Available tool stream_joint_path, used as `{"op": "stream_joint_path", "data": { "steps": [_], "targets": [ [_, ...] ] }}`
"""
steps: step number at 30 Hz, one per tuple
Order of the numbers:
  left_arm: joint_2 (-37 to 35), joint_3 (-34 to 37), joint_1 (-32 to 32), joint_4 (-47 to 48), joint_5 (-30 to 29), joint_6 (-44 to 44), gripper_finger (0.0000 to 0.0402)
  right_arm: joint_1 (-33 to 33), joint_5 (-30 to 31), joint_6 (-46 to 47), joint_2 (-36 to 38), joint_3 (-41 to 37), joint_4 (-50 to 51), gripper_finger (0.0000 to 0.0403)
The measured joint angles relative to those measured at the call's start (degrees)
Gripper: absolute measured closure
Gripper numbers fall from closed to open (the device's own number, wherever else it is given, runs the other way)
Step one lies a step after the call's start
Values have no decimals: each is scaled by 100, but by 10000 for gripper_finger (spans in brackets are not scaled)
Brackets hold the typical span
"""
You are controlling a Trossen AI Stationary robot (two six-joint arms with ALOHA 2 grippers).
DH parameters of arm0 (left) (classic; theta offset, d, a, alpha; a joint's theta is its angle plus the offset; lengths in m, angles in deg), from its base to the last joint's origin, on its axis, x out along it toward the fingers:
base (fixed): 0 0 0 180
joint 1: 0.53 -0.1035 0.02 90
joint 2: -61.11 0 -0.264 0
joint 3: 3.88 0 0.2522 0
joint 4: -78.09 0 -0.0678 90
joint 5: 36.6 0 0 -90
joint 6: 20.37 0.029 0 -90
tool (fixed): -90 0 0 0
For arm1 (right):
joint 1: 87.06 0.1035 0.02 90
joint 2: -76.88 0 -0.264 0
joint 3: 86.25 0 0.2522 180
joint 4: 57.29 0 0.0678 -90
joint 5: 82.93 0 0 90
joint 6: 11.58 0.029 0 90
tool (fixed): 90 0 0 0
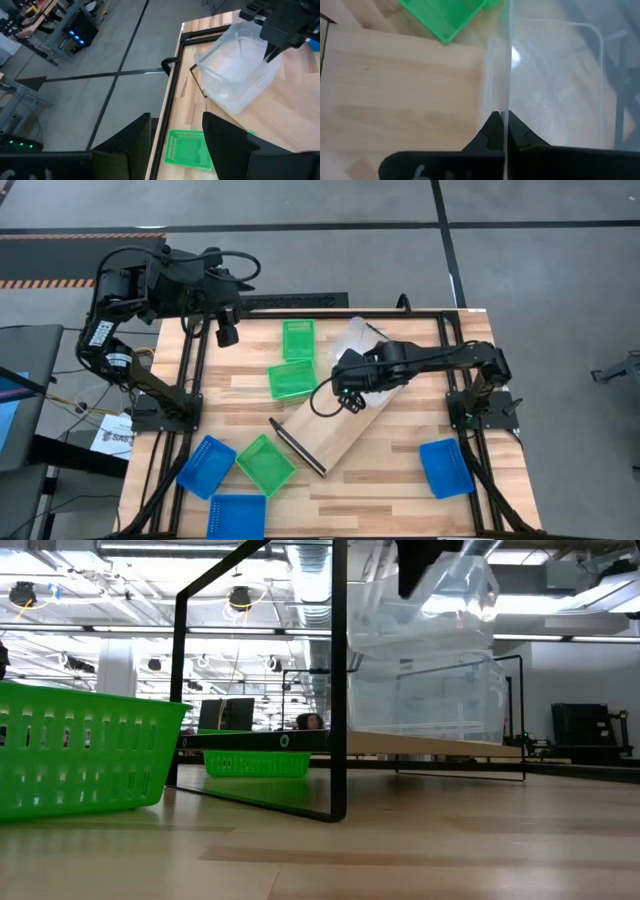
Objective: Stack baskets on shelf by color
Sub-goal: Stack the transparent bin on the other transparent bins on the shelf
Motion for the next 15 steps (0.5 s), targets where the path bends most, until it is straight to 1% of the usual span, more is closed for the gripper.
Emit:
{"op": "stream_joint_path", "data": {
  "steps": [12,15],
  "targets": [
    [-78,0,-58,8,37,7,233,-67,90,-262,0,0,-75,403],
    [-98,0,-58,10,41,4,233,-7,247,-319,-9,0,-68,403]
  ]
}}
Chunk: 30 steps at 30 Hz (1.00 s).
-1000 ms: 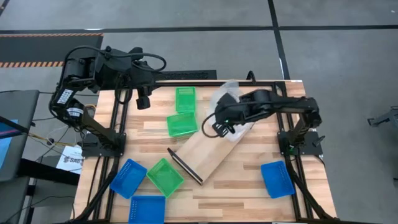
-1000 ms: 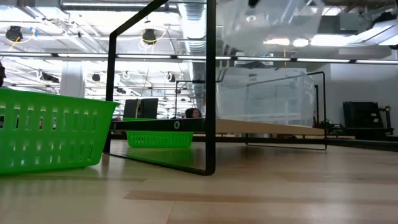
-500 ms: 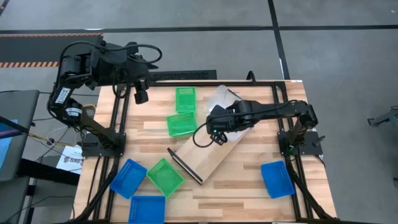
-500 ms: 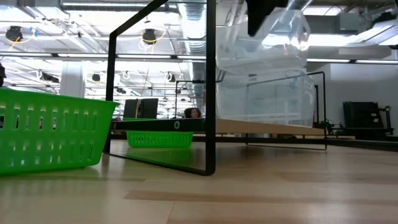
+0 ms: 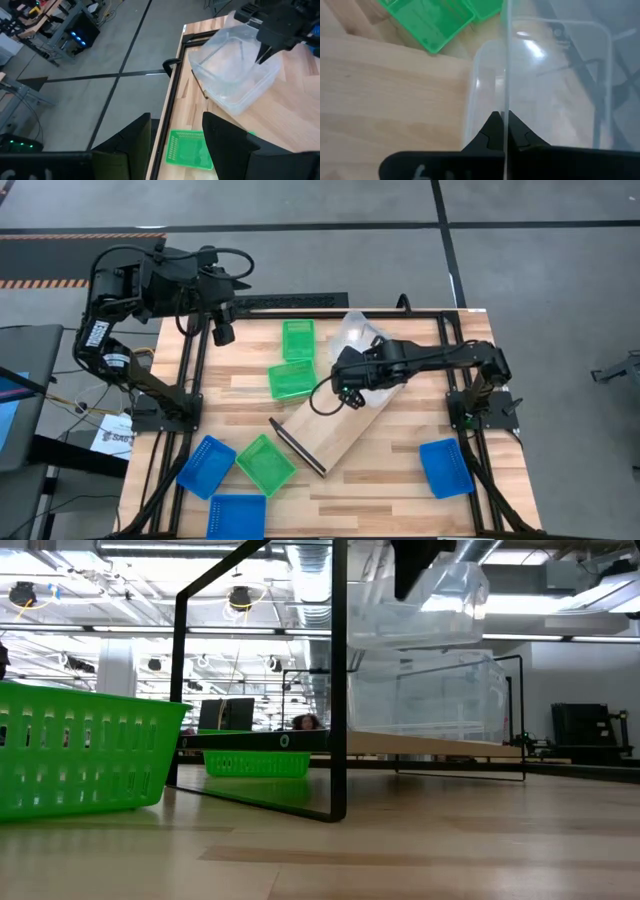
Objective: Stack baskets on shelf by color
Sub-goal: Stack the transparent bin on the other transparent bins on the shelf
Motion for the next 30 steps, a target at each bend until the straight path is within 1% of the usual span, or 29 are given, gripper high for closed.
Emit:
{"op": "stream_joint_path", "data": {
  "steps": [5,9,14,17,19,26,30],
  "targets": [
    [-54,0,0,4,0,22,233,4,-4,-3,-4,0,107,403],
    [-92,0,0,0,-2,19,233,39,234,1,-4,0,101,403],
    [-103,0,0,2,-2,17,233,45,361,-2,-4,0,228,403],
    [-122,0,0,0,-2,-11,233,99,581,46,18,-251,94,403],
    [-133,0,0,2,-2,-11,233,109,561,146,40,-488,45,403],
    [-138,0,0,0,-4,0,233,112,403,107,90,-499,-14,402],
    [-138,0,0,-2,-4,0,233,115,386,137,112,-656,-291,402]
  ]
}}
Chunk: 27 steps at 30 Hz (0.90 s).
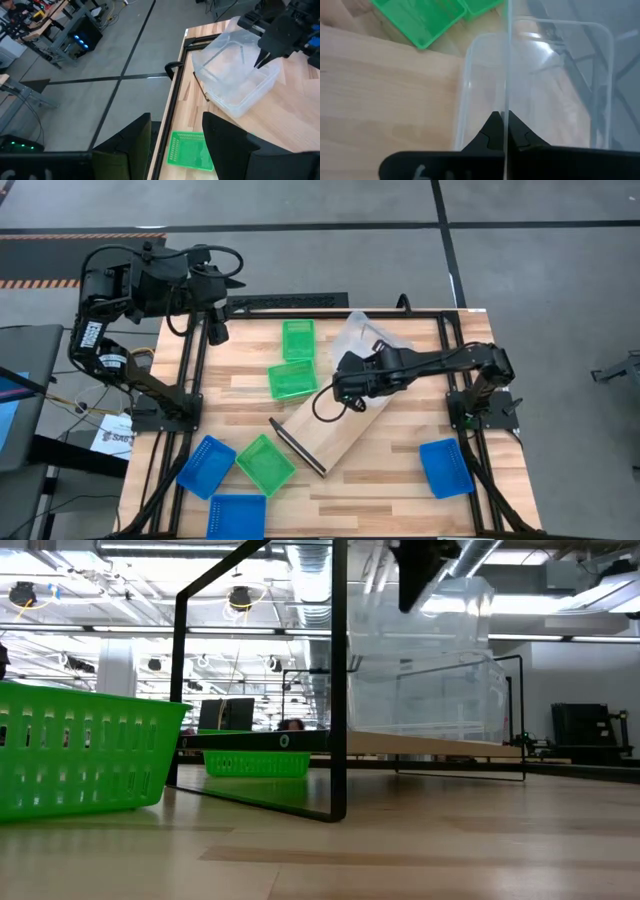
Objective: Stack baskets on shelf by color
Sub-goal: Stack the transparent bin on the other transparent bins on the shelf
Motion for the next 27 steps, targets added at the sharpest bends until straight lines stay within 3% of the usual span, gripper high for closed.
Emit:
{"op": "stream_joint_path", "data": {
  "steps": [27],
  "targets": [
    [0,0,0,-2,-2,-70,233,-89,-434,-166,-14,-673,-622,394]
  ]
}}
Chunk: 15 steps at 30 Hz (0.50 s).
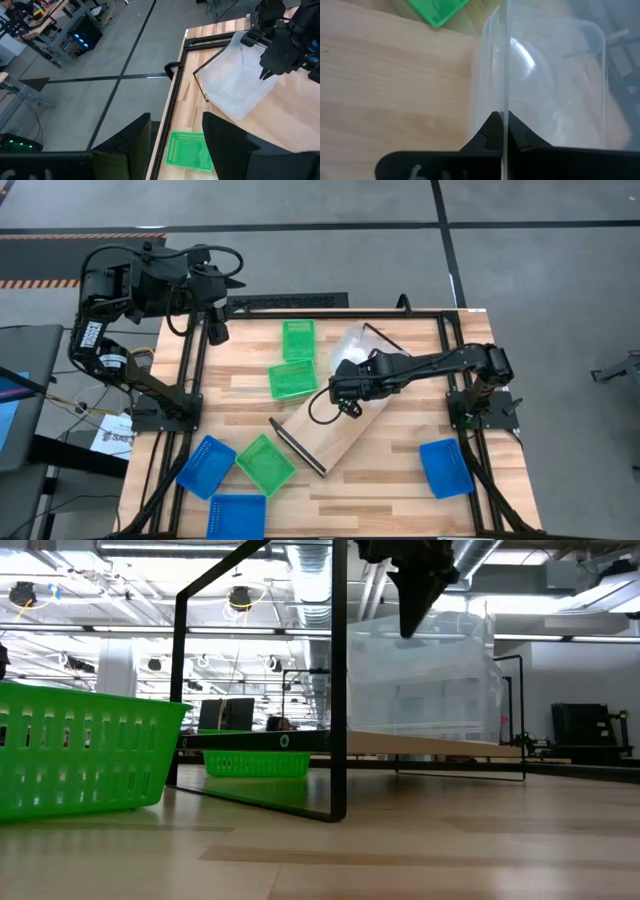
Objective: Stack baskets on shelf by color
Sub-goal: Stack the transparent bin on the other transparent bins on the shelf
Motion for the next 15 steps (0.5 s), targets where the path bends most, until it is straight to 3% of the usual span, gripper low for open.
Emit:
{"op": "stream_joint_path", "data": {
  "steps": [6,15],
  "targets": [
    [0,0,0,0,0,-8,233,-11,-43,-127,0,0,-102,385],
    [0,0,0,0,0,-39,233,-285,-594,-278,0,2,-118,325]
  ]
}}
